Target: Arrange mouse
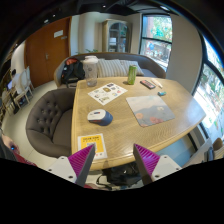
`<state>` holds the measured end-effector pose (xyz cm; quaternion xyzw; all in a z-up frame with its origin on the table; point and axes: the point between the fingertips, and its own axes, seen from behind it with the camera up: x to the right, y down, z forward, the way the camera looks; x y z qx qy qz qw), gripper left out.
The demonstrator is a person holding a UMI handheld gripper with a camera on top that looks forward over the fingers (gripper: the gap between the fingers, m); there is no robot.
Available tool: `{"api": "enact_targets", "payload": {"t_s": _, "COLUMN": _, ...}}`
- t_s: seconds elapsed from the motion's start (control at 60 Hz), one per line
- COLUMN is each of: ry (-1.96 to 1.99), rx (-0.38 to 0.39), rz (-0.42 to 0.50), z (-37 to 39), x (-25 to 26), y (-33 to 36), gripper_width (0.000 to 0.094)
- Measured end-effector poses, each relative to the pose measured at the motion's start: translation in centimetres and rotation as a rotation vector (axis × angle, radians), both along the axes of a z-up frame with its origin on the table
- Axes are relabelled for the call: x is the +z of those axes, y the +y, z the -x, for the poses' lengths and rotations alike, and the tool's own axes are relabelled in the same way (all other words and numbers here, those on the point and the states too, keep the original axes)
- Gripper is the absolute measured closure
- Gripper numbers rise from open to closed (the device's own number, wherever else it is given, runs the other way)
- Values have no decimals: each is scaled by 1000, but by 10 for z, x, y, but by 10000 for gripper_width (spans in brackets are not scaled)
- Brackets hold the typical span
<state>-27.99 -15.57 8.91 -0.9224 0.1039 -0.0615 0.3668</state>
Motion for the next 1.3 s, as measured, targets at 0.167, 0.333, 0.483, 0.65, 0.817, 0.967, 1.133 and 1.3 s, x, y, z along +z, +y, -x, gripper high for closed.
{"api": "enact_targets", "payload": {"t_s": 0.167, "ry": 6, "rx": 39, "rz": 11, "z": 1, "x": -16, "y": 15, "gripper_width": 126}}
{"api": "enact_targets", "payload": {"t_s": 0.333, "ry": -31, "rx": 77, "rz": 3, "z": -14, "x": -49, "y": 54, "gripper_width": 87}}
{"api": "enact_targets", "payload": {"t_s": 0.483, "ry": -47, "rx": 219, "rz": -49, "z": -1, "x": -81, "y": 103, "gripper_width": 81}}
{"api": "enact_targets", "payload": {"t_s": 0.65, "ry": -26, "rx": 297, "rz": -85, "z": -1, "x": -96, "y": 148, "gripper_width": 82}}
{"api": "enact_targets", "payload": {"t_s": 0.817, "ry": 14, "rx": 365, "rz": -103, "z": -6, "x": -100, "y": 180, "gripper_width": 90}}
{"api": "enact_targets", "payload": {"t_s": 0.967, "ry": 36, "rx": 408, "rz": -114, "z": -8, "x": -101, "y": 203, "gripper_width": 84}}
{"api": "enact_targets", "payload": {"t_s": 1.133, "ry": 55, "rx": 420, "rz": -138, "z": -4, "x": -102, "y": 229, "gripper_width": 115}}
{"api": "enact_targets", "payload": {"t_s": 1.3, "ry": 58, "rx": 425, "rz": -171, "z": 5, "x": -101, "y": 245, "gripper_width": 207}}
